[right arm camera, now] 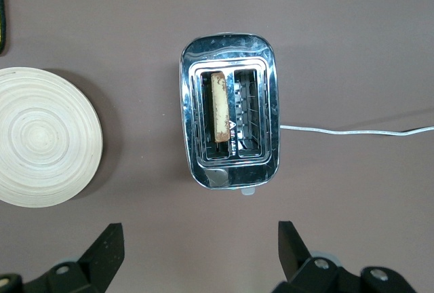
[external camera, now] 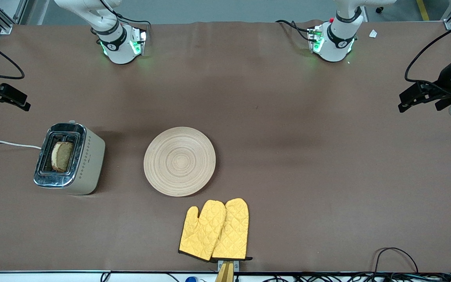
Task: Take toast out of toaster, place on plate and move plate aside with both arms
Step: 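Move the right gripper over the toaster toward the bread slice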
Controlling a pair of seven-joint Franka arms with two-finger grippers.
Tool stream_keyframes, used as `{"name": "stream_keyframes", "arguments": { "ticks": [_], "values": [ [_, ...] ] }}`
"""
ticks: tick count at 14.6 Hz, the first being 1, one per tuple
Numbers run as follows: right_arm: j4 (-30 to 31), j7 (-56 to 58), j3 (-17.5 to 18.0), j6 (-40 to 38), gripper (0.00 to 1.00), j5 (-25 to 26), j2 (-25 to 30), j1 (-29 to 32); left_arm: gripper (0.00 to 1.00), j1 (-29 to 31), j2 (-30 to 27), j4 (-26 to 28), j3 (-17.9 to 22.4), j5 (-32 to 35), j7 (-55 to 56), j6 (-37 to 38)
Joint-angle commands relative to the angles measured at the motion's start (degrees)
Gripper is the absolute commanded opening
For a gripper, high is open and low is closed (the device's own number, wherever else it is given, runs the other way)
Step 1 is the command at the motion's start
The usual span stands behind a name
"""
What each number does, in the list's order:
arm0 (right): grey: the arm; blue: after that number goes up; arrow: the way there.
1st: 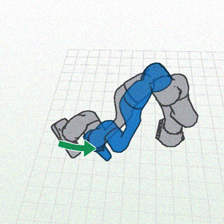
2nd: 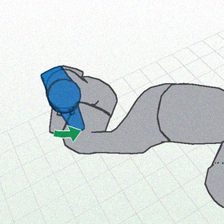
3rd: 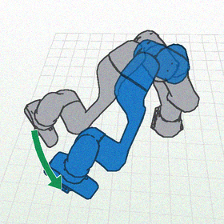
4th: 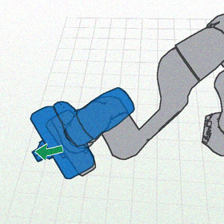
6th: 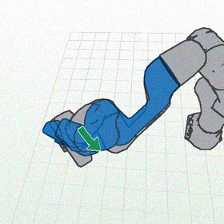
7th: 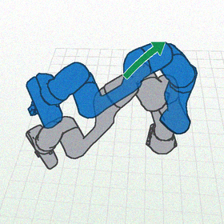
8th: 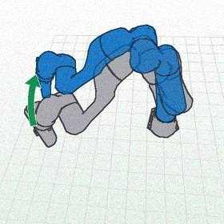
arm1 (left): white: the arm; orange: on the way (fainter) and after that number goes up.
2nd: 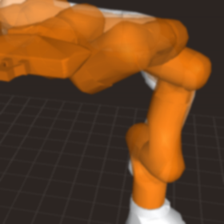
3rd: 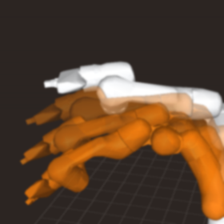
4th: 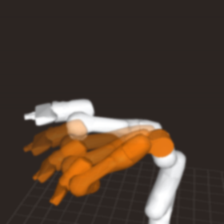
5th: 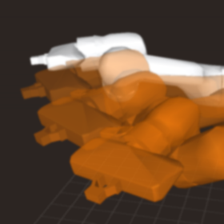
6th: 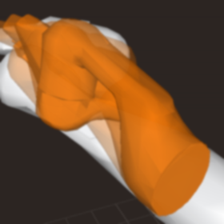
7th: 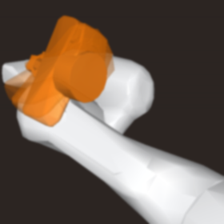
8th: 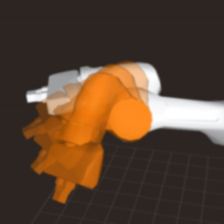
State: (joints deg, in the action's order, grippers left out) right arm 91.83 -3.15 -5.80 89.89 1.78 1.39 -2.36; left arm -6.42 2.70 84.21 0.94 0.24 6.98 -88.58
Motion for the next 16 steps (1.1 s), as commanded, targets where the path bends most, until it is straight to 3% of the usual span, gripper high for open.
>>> {"name": "stream_keyframes", "arguments": {
  "ticks": [1,7,16],
  "values": [
    [1.9,0.6,0.7,0.6,1.0,0.6,1.9,0.8,1.0,-0.1,0.4,-0.9,0.1,0.2,0.7,-0.2],
    [2.2,0.5,0.6,1.7,1.0,-0.1,1.1,1.0,1.0,-0.1,0.5,-1.2,0.1,0.2,0.0,-0.2],
    [7.9,0.5,0.5,14.2,1.0,-0.1,-9.4,2.5,1.0,-0.2,0.5,-1.2,0.1,0.3,-0.2,-0.2]
  ]
}}
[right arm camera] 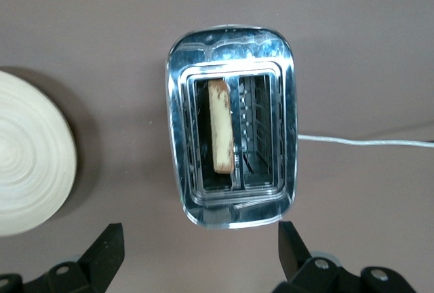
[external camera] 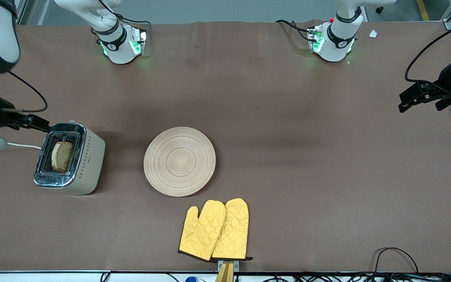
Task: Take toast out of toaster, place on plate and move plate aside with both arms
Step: 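Move the right gripper over the toaster toward the bread slice, then grasp the bread slice with the right gripper and lift it out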
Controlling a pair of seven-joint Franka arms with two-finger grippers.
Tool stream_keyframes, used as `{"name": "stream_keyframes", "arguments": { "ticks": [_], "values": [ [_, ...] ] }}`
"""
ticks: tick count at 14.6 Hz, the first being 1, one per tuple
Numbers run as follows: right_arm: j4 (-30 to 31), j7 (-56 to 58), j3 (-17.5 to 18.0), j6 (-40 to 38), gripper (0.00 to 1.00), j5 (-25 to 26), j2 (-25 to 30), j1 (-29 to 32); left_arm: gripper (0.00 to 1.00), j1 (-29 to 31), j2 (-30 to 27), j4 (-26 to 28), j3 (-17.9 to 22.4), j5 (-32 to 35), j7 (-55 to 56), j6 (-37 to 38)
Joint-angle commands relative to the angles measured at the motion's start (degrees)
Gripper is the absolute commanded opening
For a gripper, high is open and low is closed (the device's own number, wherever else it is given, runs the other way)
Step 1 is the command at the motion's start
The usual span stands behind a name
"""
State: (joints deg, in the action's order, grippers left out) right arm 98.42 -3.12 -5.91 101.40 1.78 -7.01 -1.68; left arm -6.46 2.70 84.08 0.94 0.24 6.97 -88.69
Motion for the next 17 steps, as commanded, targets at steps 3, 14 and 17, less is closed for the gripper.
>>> {"name": "stream_keyframes", "arguments": {
  "ticks": [3,14,17],
  "values": [
    [1.3,0.7,0.6,5.2,1.0,0.0,-4.7,2.3,1.0,-0.1,0.5,-1.0,0.1,0.3,-0.2,-0.1],
    [1.5,0.7,0.6,7.1,0.45,0.4,-10.4,2.8,1.0,0.0,0.5,-1.0,0.1,0.2,-0.3,-0.1],
    [1.4,0.5,0.6,7.1,0.09,0.4,-11.0,2.8,1.0,-0.1,0.5,-1.0,0.1,0.2,-0.3,-0.1]
  ]
}}
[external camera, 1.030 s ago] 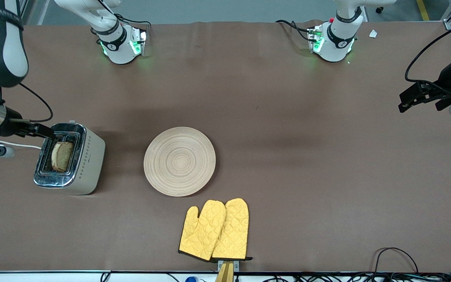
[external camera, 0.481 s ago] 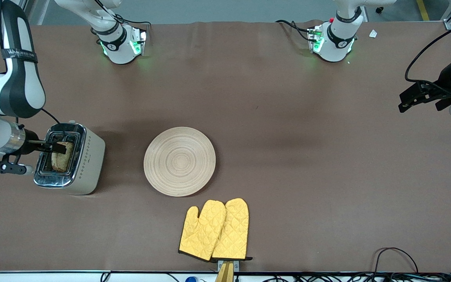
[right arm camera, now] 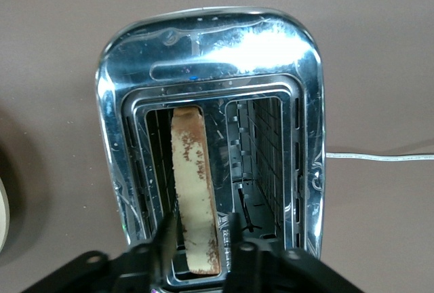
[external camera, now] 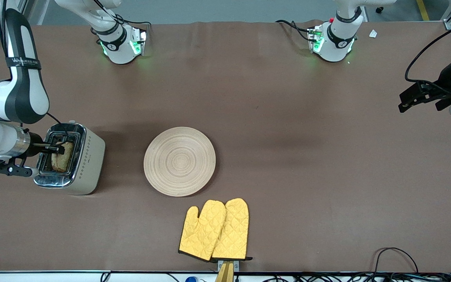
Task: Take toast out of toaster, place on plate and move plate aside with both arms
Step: 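Grasp the bread slice with the right gripper and lift it out, then carry the bread slice with the right gripper over the wooden plate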
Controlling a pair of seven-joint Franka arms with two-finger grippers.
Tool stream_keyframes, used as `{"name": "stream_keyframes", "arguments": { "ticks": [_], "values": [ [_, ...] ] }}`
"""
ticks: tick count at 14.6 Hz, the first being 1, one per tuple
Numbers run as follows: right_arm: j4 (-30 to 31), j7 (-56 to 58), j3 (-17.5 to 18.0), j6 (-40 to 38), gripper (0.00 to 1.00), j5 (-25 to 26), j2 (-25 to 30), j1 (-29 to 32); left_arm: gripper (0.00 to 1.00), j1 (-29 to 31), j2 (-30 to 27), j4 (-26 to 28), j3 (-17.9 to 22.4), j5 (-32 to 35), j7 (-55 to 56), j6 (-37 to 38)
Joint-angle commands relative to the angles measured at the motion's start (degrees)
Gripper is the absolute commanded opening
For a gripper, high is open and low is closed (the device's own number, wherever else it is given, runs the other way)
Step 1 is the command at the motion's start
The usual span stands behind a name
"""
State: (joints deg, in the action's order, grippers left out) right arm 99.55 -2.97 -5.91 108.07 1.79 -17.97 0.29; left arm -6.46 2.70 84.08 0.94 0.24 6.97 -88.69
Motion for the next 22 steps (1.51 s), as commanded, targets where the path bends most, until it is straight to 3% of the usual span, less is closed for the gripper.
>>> {"name": "stream_keyframes", "arguments": {
  "ticks": [1,5,12,14,17,22],
  "values": [
    [0.2,0.3,0.6,0.5,0.03,0.4,0.0,0.9,1.0,0.0,0.5,-1.0,0.1,0.2,-0.3,-0.1],
    [-2.5,0.3,0.7,-2.1,0.01,0.3,0.5,0.8,1.0,0.0,0.5,-0.8,0.0,0.2,-0.2,-0.1],
    [-20.1,1.2,1.3,-19.3,0.01,-0.6,1.0,-2.7,1.0,-0.1,0.5,-0.7,-0.2,0.2,0.6,0.1],
    [-20.4,0.2,1.3,-19.2,0.01,-2.6,1.2,-5.8,1.0,-0.7,0.5,-0.9,-0.2,0.2,0.9,0.0],
    [-19.5,-5.5,1.1,-15.0,0.0,-10.0,0.7,-8.2,1.0,-0.4,0.5,-0.8,-0.2,0.2,0.9,0.1],
    [-7.9,-9.2,1.2,-1.3,0.0,-20.4,-0.3,-15.8,1.0,0.0,0.5,-0.8,-0.2,0.2,0.7,0.1]
  ]
}}
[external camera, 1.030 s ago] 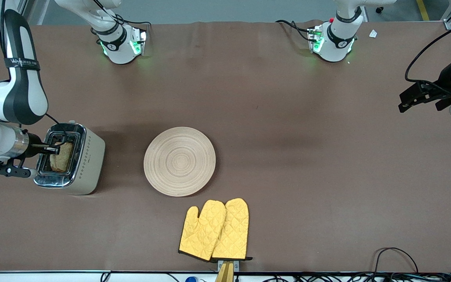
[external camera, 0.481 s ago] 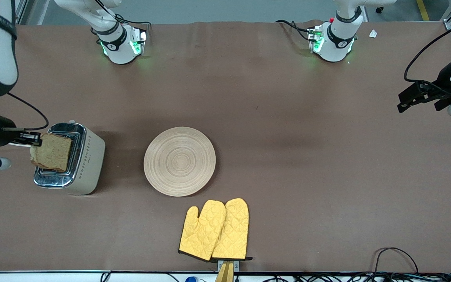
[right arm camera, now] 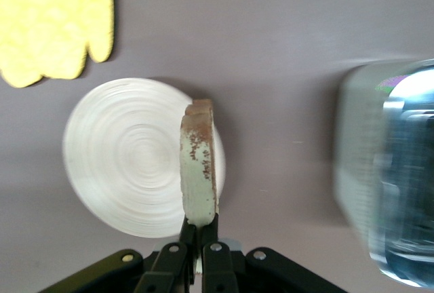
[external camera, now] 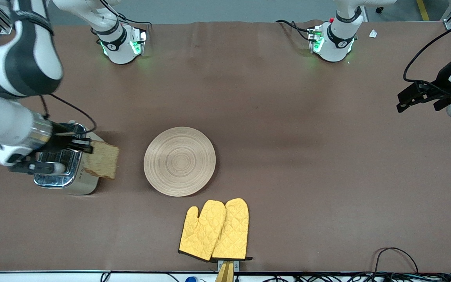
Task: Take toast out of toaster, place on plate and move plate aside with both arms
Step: 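Carry the bread slice with the right gripper over the wooden plate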
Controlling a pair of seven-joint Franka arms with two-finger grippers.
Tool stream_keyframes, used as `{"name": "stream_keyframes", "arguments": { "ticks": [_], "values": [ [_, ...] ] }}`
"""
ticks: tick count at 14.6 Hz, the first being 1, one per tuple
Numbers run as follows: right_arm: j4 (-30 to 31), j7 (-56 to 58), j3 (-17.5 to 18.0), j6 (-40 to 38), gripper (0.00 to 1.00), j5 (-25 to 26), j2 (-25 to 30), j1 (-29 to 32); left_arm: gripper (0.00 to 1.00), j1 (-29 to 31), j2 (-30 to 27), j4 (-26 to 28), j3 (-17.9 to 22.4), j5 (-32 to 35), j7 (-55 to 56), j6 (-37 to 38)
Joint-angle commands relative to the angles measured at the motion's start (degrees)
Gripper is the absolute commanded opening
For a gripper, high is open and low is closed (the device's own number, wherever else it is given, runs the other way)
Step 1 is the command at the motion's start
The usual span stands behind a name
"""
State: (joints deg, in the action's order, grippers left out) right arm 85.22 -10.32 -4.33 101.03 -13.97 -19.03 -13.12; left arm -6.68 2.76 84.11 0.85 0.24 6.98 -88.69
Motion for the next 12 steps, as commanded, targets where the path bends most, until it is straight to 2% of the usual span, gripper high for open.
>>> {"name": "stream_keyframes", "arguments": {
  "ticks": [1,4,7,12],
  "values": [
    [9.8,-2.0,-0.4,9.2,0.0,-7.5,0.7,-4.3,1.0,0.2,0.4,-0.8,-0.1,0.2,0.7,0.1],
    [15.6,-4.2,-0.4,17.3,0.0,-13.4,-1.1,-9.9,1.0,0.0,0.4,-0.8,-0.1,0.2,0.7,0.1],
    [15.6,-4.4,-0.4,17.9,0.0,-21.5,-4.6,-11.1,1.0,0.2,0.4,-0.8,-0.1,0.2,0.6,0.1],
    [17.1,0.8,-0.7,18.1,0.0,-22.0,-6.6,-8.9,1.0,0.2,0.4,-0.7,-0.1,0.2,0.4,0.1]
  ]
}}
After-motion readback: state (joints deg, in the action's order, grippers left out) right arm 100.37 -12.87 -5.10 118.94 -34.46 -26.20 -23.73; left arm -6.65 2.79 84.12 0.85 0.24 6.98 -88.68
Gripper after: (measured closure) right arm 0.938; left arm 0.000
